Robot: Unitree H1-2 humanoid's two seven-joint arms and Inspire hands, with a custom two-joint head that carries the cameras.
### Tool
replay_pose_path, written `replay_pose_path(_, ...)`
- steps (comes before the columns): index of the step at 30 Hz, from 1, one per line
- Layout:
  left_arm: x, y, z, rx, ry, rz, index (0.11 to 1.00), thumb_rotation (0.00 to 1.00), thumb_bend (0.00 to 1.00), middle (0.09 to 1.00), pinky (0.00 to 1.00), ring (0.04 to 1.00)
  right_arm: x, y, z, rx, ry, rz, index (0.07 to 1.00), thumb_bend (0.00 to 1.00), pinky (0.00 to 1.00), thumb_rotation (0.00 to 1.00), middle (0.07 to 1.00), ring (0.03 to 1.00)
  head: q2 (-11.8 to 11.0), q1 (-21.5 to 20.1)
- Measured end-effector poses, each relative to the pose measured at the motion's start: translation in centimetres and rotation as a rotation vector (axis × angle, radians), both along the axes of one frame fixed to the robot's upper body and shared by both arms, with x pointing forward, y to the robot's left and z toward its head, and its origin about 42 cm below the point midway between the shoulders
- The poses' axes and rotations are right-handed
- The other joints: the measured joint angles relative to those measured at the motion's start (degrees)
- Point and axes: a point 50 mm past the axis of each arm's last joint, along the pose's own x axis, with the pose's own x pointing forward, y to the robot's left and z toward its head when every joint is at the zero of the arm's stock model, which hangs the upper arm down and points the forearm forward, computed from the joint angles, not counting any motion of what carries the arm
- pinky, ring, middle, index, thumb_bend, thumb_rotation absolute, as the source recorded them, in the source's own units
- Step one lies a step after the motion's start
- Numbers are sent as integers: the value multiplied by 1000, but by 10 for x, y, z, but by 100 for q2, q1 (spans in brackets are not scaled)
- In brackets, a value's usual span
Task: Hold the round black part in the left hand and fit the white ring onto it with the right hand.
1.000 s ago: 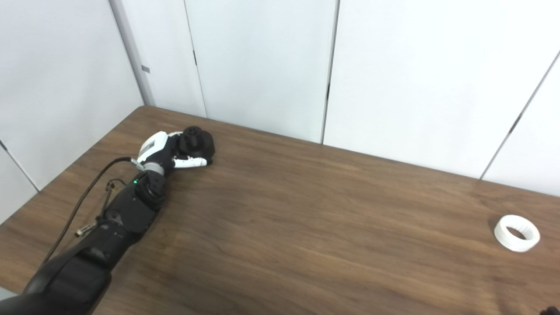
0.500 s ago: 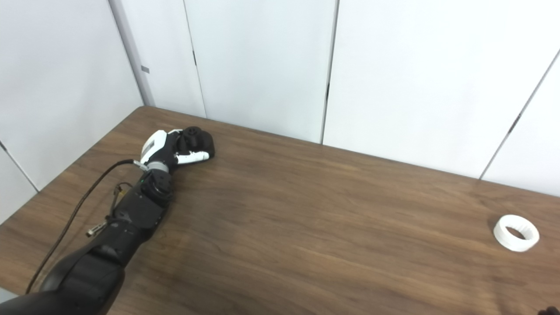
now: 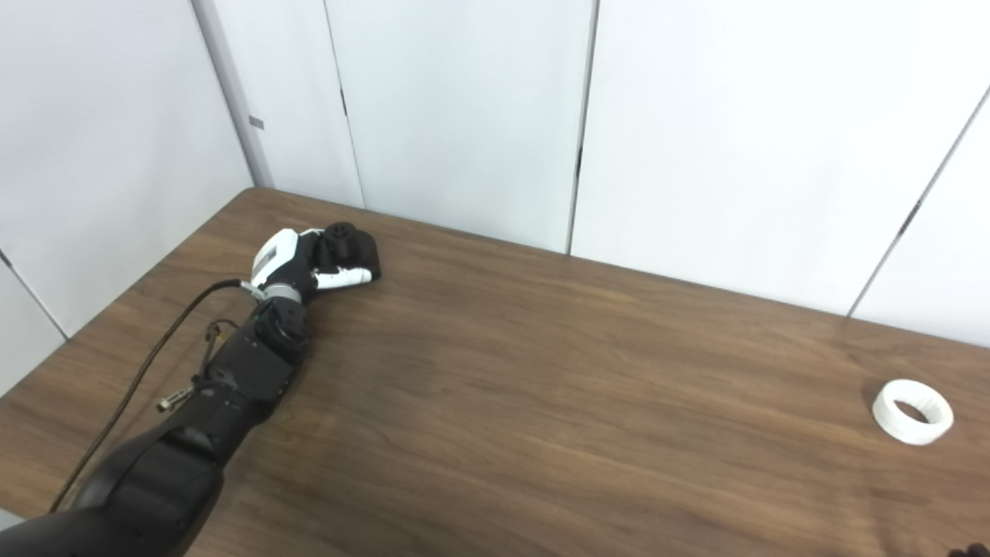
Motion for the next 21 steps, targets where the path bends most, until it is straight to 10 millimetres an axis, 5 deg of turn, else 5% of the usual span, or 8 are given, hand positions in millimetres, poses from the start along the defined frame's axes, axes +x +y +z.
replay_pose_path(21,-1,0,0,44,35,16,798,455,996,924,1000,982,-1,-3,1,-7,4,-2,919,633,1000,1000,922,981,26,35)
